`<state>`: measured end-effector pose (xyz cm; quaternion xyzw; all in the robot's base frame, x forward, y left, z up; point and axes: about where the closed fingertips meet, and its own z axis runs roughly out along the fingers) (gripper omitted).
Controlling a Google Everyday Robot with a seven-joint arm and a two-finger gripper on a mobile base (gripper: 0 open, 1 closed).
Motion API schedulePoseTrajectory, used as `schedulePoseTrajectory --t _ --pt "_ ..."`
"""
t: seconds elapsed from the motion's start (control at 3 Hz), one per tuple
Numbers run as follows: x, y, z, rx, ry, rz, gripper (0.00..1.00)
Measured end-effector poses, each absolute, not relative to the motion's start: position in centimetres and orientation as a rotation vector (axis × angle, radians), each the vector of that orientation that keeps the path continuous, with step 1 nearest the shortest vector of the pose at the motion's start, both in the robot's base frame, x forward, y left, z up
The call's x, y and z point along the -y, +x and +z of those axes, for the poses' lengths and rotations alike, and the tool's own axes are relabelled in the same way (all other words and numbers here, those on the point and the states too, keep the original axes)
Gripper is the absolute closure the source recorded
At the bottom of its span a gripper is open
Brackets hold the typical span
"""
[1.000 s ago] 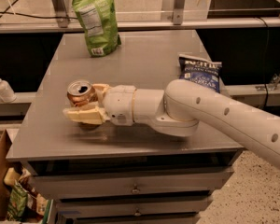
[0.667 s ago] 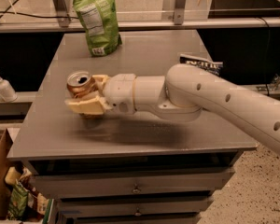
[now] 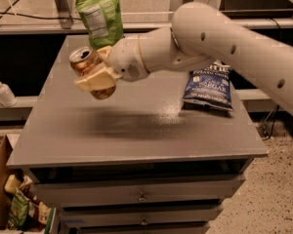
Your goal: Knock orange can over
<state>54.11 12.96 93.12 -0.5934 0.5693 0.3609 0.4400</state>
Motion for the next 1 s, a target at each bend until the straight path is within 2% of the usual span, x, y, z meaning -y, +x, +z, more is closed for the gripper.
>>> schedulePoseTrajectory --t 1.0 --pt "-8.1 57.7 92.2 -1.668 -1.962 0.488 1.0"
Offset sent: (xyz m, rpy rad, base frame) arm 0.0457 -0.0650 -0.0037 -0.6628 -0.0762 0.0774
